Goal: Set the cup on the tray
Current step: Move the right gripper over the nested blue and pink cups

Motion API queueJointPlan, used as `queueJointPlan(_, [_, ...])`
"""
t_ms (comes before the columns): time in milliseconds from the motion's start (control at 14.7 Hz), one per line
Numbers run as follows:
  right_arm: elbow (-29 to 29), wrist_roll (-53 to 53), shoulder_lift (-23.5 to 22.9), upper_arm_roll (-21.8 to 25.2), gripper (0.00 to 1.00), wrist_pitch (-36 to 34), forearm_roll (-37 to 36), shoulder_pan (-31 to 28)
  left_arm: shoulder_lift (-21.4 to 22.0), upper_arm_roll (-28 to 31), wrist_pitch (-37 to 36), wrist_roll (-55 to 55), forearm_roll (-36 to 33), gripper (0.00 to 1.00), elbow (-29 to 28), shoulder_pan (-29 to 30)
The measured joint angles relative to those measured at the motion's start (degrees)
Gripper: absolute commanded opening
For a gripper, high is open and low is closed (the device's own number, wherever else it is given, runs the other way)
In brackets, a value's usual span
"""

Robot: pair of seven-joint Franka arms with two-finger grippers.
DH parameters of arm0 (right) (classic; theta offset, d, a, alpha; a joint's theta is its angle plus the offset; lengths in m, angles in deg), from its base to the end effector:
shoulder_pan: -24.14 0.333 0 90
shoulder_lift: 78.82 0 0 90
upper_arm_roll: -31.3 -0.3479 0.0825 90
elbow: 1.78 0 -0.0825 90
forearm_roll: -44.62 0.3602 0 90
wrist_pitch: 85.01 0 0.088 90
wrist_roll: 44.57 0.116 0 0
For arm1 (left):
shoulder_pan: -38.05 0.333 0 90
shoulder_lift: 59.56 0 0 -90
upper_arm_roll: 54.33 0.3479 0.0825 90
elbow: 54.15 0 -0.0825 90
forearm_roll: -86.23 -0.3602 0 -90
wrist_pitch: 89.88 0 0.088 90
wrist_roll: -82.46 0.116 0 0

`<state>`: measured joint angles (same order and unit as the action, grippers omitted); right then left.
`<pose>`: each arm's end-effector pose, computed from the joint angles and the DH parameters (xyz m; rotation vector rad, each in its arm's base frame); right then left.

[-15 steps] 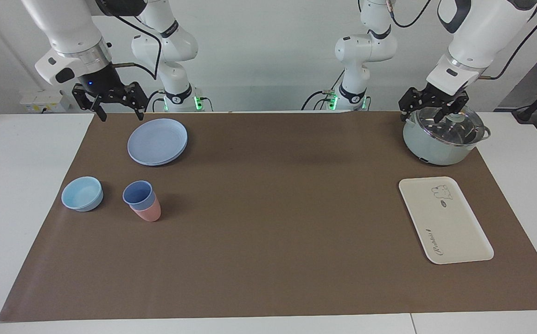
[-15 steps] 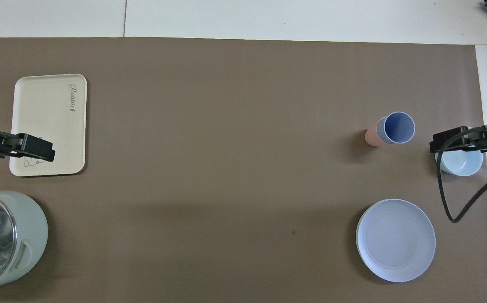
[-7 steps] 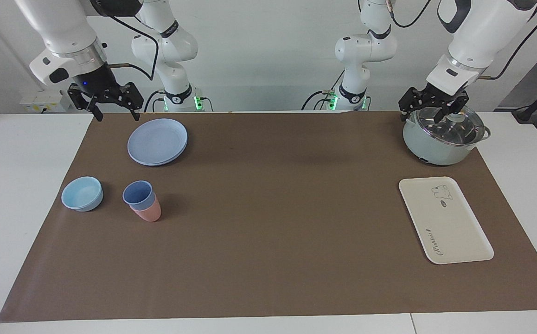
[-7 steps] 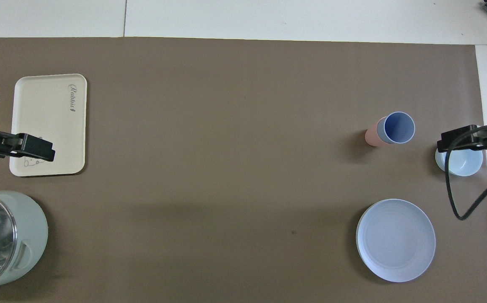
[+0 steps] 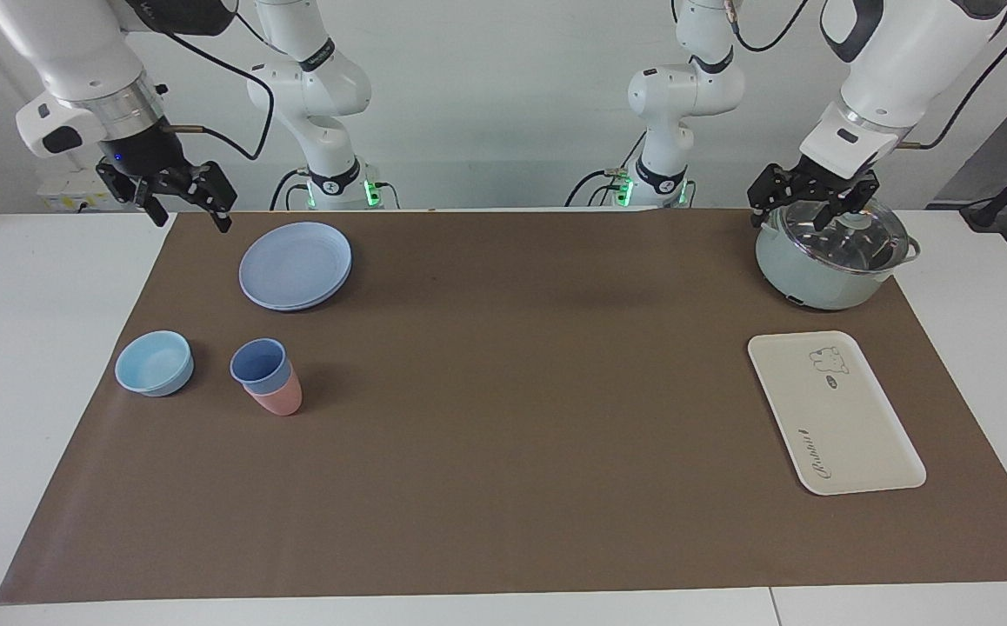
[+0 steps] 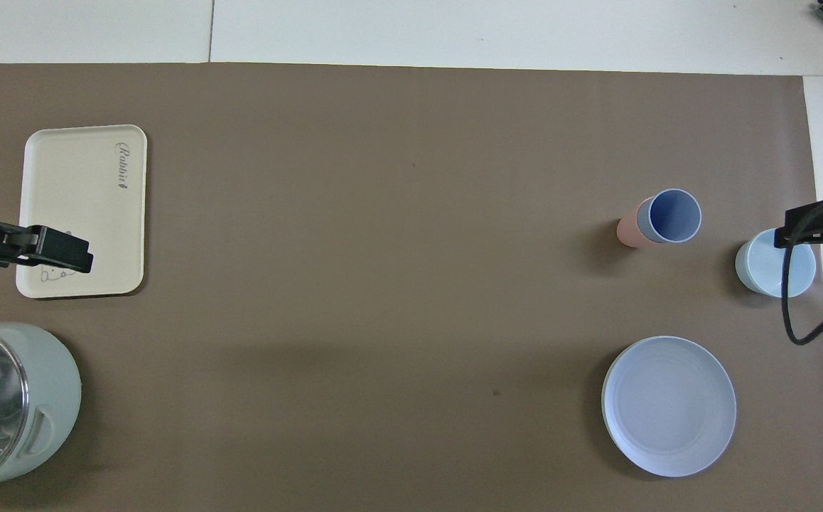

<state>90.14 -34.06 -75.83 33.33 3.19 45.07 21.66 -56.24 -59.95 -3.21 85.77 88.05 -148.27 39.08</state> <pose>0.5078 -0.0397 0.6568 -3.1057 0.4090 0.0208 0.5010 -0.0457 0.6404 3.1068 -0.2150 -0.1132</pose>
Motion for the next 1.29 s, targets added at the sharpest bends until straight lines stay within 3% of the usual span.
queueJointPlan(544, [-0.7,19.09,-8.47,0.16,0.89,4.53,10.75,-9.58,0.0,0.0,0.0,0.0,0.0,1.0,0.0,0.0])
queueJointPlan(1292, [-12.9,26.37,-31.1,0.11,0.89,7.3,14.76,-13.53,0.0,0.0,0.0,0.0,0.0,1.0,0.0,0.0])
